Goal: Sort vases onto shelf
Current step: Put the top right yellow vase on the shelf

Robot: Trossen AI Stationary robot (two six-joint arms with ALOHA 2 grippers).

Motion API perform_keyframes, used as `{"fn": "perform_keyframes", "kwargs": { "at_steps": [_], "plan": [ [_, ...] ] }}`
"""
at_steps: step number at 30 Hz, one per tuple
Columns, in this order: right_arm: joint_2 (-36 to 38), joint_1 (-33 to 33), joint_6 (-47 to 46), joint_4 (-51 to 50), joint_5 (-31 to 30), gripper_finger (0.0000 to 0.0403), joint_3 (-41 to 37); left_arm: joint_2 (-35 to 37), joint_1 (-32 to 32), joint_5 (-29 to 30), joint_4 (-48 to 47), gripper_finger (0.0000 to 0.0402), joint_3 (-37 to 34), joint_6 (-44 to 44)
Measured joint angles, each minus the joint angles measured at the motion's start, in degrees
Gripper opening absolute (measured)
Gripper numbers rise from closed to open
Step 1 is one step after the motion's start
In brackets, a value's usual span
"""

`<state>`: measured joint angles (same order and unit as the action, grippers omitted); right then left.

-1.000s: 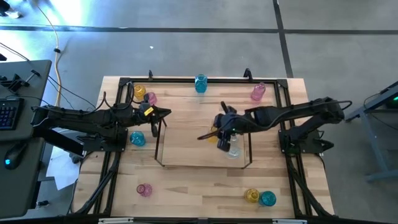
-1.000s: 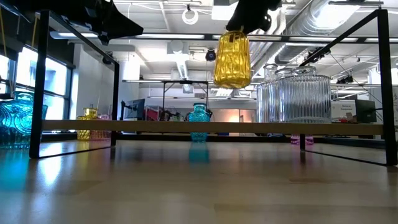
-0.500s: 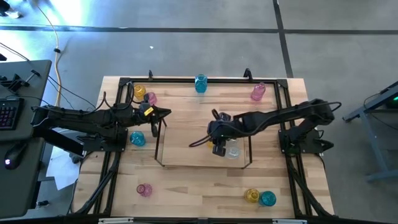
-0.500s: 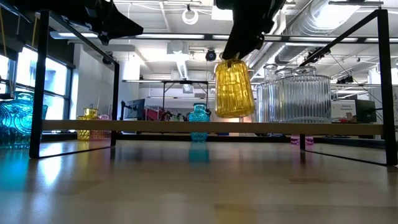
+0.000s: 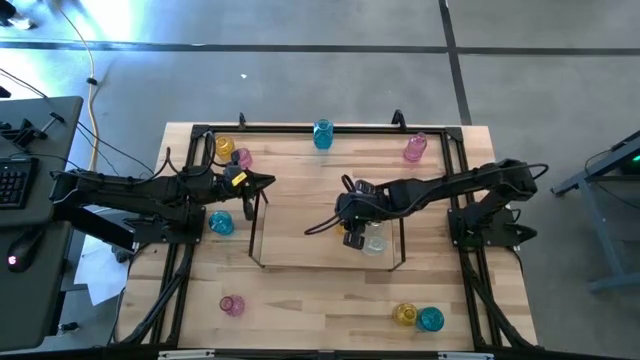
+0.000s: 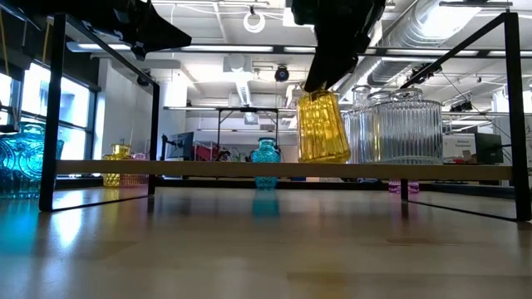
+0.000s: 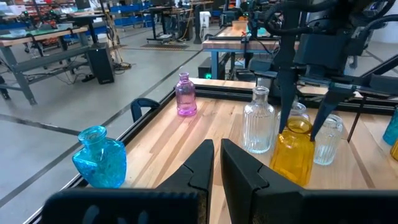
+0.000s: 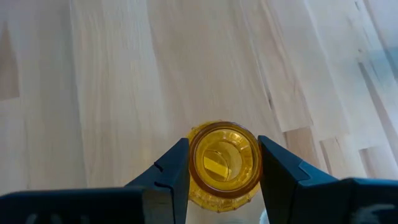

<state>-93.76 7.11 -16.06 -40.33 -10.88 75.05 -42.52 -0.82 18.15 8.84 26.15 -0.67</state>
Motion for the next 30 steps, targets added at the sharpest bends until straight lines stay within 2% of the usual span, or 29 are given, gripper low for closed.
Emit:
{"fn": "perform_keyframes", "kwargs": {
  "at_steps": [6,12,15,30],
  "plan": [
    [0.0,0.0,0.0,0.7,0.0,0.0124,-0.2,0.0,0.0,0.0,0.0,0.0019,0.0,0.0],
    [0.0,0.0,0.0,0.4,0.2,0.0185,-0.2,0.0,0.0,0.0,0.0,0.0019,0.0,0.0],
    [0.0,0.0,0.0,0.1,0.2,0.0201,-0.2,0.0,0.0,0.0,0.0,0.0019,0.0,0.0],
    [0.5,0.0,1.5,-0.3,0.5,0.0208,-0.2,0.0,0.0,0.0,0.0,0.0019,0.0,0.0]
  ]
}}
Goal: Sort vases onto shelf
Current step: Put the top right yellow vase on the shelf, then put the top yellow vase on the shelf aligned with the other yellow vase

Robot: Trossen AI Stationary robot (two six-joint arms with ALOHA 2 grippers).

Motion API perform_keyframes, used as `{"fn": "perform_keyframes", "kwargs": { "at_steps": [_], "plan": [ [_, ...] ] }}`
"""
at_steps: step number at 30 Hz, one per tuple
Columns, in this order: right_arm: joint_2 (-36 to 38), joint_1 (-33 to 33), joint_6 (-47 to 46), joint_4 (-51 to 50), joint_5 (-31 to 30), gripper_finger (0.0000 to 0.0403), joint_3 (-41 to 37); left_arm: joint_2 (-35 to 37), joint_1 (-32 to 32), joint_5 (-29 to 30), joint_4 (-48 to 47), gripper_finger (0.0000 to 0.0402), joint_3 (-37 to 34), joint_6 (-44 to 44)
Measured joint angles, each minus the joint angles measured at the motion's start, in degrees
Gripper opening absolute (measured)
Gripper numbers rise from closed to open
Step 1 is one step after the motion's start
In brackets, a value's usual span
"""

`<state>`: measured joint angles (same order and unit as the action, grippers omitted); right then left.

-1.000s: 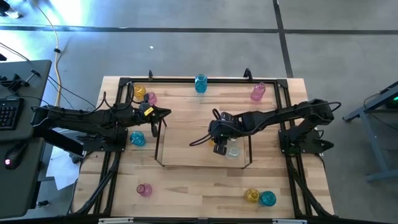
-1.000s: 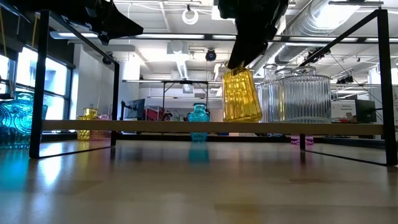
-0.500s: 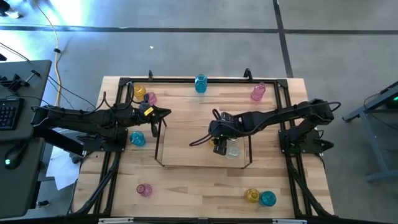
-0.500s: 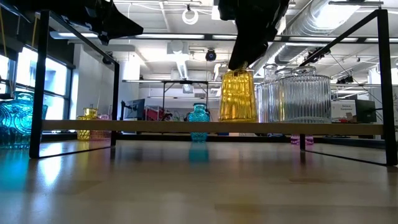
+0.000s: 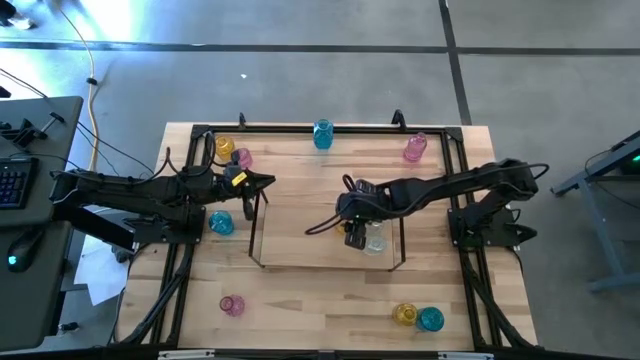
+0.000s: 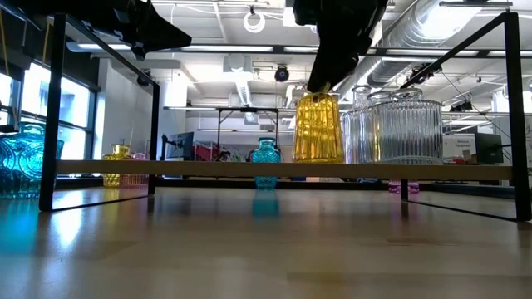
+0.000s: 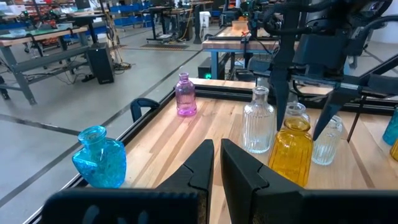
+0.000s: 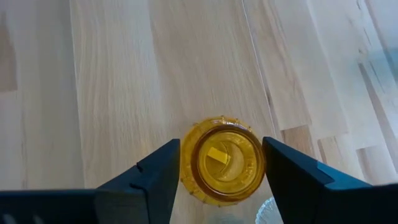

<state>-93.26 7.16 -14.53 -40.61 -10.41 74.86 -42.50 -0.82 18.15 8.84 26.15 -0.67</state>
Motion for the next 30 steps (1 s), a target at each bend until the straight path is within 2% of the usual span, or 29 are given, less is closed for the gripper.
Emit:
{"fn": "perform_keyframes", "kwargs": {
  "at_steps": [8,13,17,23,30],
  "plan": [
    [1.1,0.2,1.5,-3.0,0.1,0.0209,4.3,1.3,0.0,0.0,-2.8,0.0019,2.2,-0.7],
    [1.2,1.0,5.0,-7.9,-0.2,0.0209,9.8,2.0,-0.4,2.1,-11.9,0.0019,6.9,-1.5],
    [1.2,1.7,9.8,-14.9,-5.4,0.0198,13.5,2.0,-4.3,5.7,-23.3,0.0019,12.6,-1.0],
    [4.4,0.2,14.3,-18.2,-9.1,0.0132,11.9,1.9,-14.9,5.4,-37.9,0.0019,20.5,0.4],
    [16.4,-2.7,17.7,-9.2,-10.9,0.0021,1.1,-2.8,-29.3,-3.8,-43.5,0.0019,26.1,0.2]
  ]
}}
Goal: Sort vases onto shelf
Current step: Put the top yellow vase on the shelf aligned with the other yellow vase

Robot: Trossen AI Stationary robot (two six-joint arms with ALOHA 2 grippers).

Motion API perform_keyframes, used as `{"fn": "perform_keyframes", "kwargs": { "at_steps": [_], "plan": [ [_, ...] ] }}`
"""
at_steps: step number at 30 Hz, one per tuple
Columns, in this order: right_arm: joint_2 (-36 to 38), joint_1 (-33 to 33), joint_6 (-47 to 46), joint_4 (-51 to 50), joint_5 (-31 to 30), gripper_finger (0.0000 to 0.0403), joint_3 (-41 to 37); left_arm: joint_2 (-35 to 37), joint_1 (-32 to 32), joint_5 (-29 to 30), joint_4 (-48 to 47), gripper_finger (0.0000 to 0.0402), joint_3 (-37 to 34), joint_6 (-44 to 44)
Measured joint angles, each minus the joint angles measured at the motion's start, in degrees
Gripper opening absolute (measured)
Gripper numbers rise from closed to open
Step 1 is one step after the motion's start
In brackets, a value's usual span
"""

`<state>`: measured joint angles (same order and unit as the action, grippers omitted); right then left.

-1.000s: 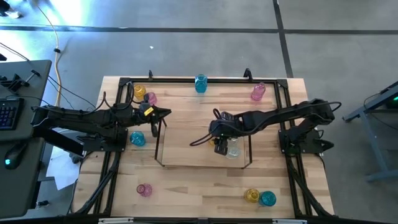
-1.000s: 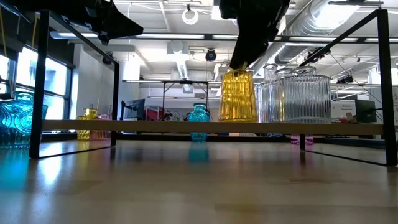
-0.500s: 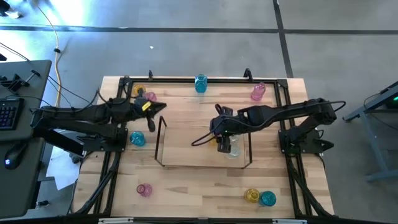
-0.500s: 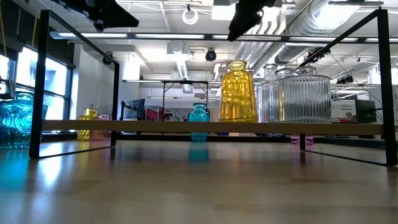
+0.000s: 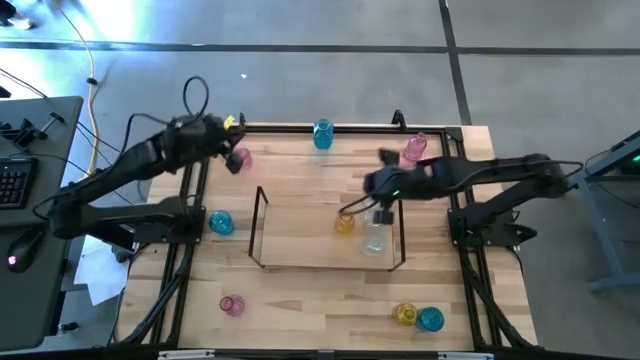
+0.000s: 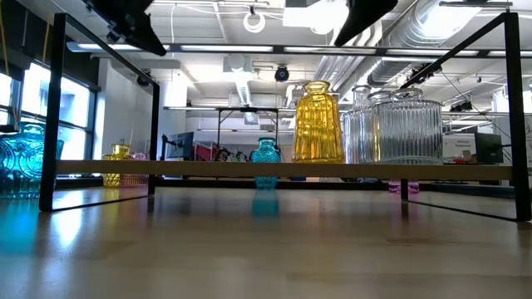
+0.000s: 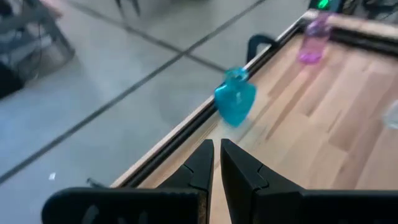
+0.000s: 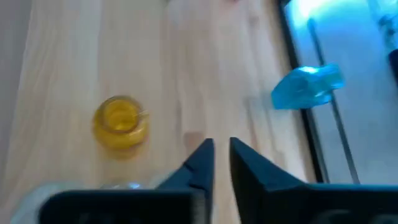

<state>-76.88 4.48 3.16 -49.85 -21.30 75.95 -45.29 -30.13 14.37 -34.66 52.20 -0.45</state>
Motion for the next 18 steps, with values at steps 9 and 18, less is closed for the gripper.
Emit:
{"fn": "perform_keyframes", "kwargs": {
  "at_steps": [9,18],
  "plan": [
    [19.0,-3.2,3.8,23.4,0.3,0.0016,-18.3,-15.6,-14.1,-8.2,-8.9,0.0019,9.3,-4.6],
    [26.0,-3.4,5.8,33.2,0.4,0.0002,-27.5,-29.9,-22.5,-8.3,-22.6,0.0043,23.2,-9.7]
  ]
}}
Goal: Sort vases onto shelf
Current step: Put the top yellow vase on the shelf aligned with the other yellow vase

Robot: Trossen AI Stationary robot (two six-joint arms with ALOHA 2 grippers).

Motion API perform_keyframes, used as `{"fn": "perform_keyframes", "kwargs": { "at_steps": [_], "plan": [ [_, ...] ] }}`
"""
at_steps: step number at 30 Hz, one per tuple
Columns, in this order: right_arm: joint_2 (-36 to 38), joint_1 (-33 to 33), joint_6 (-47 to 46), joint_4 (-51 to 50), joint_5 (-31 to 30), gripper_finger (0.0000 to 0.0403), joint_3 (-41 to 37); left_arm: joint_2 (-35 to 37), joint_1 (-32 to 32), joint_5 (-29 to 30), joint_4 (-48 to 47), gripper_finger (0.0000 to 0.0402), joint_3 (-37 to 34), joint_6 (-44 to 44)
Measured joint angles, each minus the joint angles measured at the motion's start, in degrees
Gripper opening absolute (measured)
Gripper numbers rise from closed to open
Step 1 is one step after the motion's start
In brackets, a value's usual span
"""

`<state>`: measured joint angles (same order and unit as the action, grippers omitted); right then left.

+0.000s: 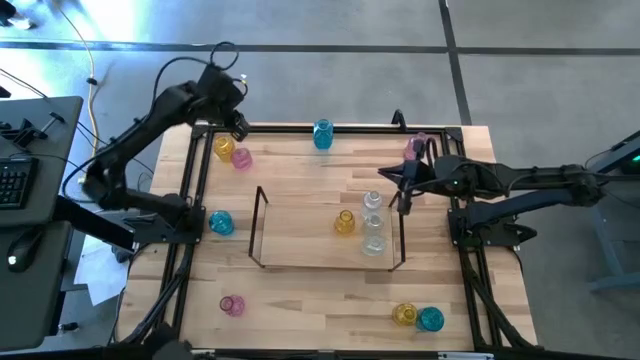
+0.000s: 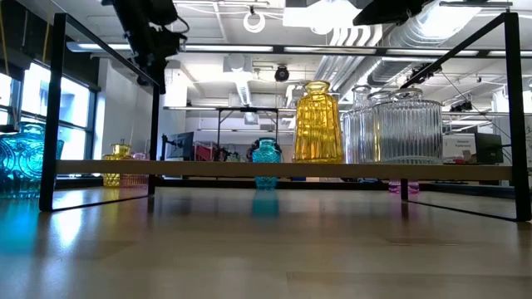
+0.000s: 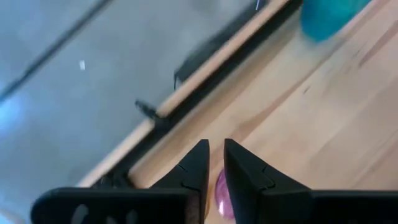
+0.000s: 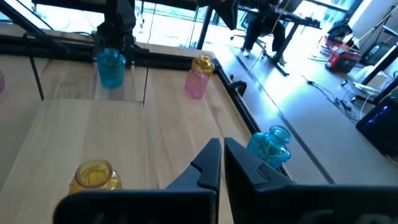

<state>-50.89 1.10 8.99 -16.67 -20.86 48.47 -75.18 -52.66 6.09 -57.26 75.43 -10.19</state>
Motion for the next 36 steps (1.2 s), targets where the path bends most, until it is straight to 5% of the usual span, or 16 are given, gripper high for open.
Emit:
{"fn": "perform_keyframes", "kwargs": {
  "at_steps": [6,16,24,36],
  "plan": [
    [-0.9,0.0,-1.3,1.6,0.0,0.0002,-0.7,-7.5,-3.2,0.0,-9.6,0.0089,5.9,-2.4],
    [-3.1,0.0,-0.7,4.3,0.0,0.0002,-0.7,-11.6,-4.0,-1.7,-11.0,0.0155,6.3,-2.0],
    [-5.5,0.0,-0.5,4.3,0.0,0.0002,-0.7,-13.4,-4.4,-4.1,-17.1,0.0159,6.2,-1.2],
    [-5.8,0.0,-0.1,3.7,0.0,0.0002,-0.7,-12.9,-7.6,0.5,-10.8,0.0149,-4.8,0.3]
  ]
}}
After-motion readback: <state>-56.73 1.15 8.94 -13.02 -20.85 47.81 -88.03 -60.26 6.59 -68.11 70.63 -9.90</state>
